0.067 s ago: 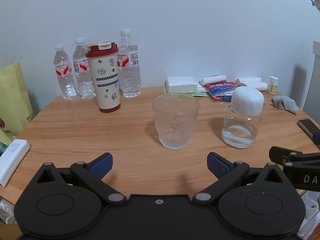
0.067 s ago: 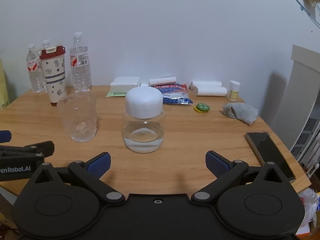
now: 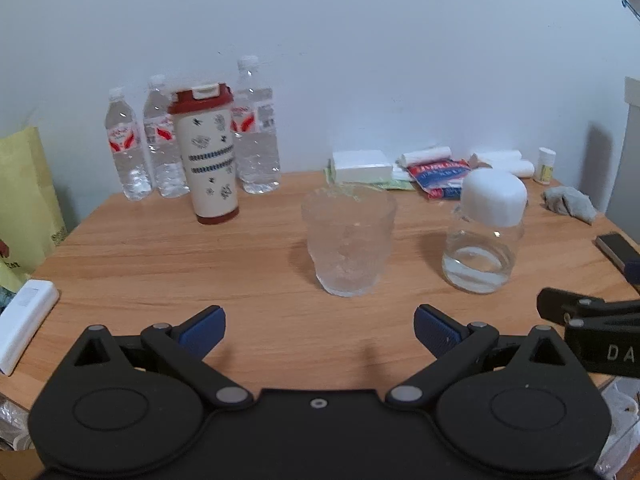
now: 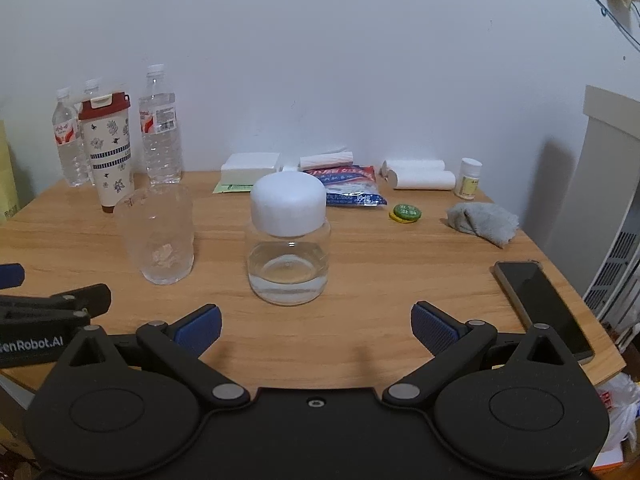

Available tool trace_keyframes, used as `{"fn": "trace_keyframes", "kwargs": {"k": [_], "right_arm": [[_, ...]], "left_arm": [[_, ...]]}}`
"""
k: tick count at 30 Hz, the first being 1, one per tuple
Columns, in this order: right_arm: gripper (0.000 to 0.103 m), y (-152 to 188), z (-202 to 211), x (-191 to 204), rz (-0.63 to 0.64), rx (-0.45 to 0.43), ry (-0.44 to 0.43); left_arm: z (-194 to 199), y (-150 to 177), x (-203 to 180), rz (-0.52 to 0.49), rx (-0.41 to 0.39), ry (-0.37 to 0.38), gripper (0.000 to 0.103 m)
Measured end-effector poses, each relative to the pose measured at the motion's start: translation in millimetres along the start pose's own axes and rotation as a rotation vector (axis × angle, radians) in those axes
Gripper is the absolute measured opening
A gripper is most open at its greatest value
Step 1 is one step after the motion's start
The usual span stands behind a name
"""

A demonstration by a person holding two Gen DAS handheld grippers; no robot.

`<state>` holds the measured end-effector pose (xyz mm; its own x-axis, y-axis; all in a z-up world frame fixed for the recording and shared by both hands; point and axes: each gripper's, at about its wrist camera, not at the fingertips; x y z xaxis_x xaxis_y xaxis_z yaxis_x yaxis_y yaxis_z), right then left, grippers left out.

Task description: Unscrew bottle cap and pour

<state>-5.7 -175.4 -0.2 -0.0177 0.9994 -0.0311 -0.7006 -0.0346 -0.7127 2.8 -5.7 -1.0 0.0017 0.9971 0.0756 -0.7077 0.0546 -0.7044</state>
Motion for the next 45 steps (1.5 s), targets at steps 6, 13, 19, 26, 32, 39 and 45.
{"fn": "trace_keyframes", "kwargs": {"k": [6, 13, 19, 26, 32, 39, 45], "right_arm": [[0.103, 0.6, -0.7, 0.6, 0.0, 0.009, -0.004], [0.103, -5.4, -4.9, -2.1, -0.009, 0.007, -0.019], [0.103, -7.2, -7.8, -2.6, -0.016, -0.005, -0.024], [0.103, -11.5, -10.4, -5.4, -0.023, -0.032, -0.033], [0.103, -14.5, -10.3, -11.9, -0.044, -0.034, -0.037], [0.103, -17.5, -17.7, -15.2, -0.028, -0.014, -0.051], [0.103, -16.1, -18.0, -19.3, -0.025, -0.032, -0.041]], "left_arm": [[-6.2, -4.0, -15.1, -0.044, 0.034, -0.04, 0.102], [-4.5, -4.7, 6.4, 0.0, 0.012, 0.016, 0.102], [-6.5, -7.5, 10.9, 0.01, 0.0, 0.025, 0.102], [-13.6, -15.9, 11.0, -0.001, 0.02, 0.014, 0.102], [-15.1, -14.8, 10.8, -0.014, 0.018, 0.021, 0.102], [-18.5, -14.3, 7.9, -0.015, 0.027, 0.028, 0.102], [-22.2, -12.0, 1.2, -0.037, 0.019, 0.006, 0.102]]}}
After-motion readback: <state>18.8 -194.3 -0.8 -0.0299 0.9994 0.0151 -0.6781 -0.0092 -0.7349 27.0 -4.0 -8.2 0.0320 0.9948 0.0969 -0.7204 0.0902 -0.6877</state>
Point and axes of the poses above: each gripper's, at about its wrist camera, not at the fingertips, and z roughly against the way its jaws point, x to its left, y to its underside, and after that the axes turned 11 degrees about x, right-handed
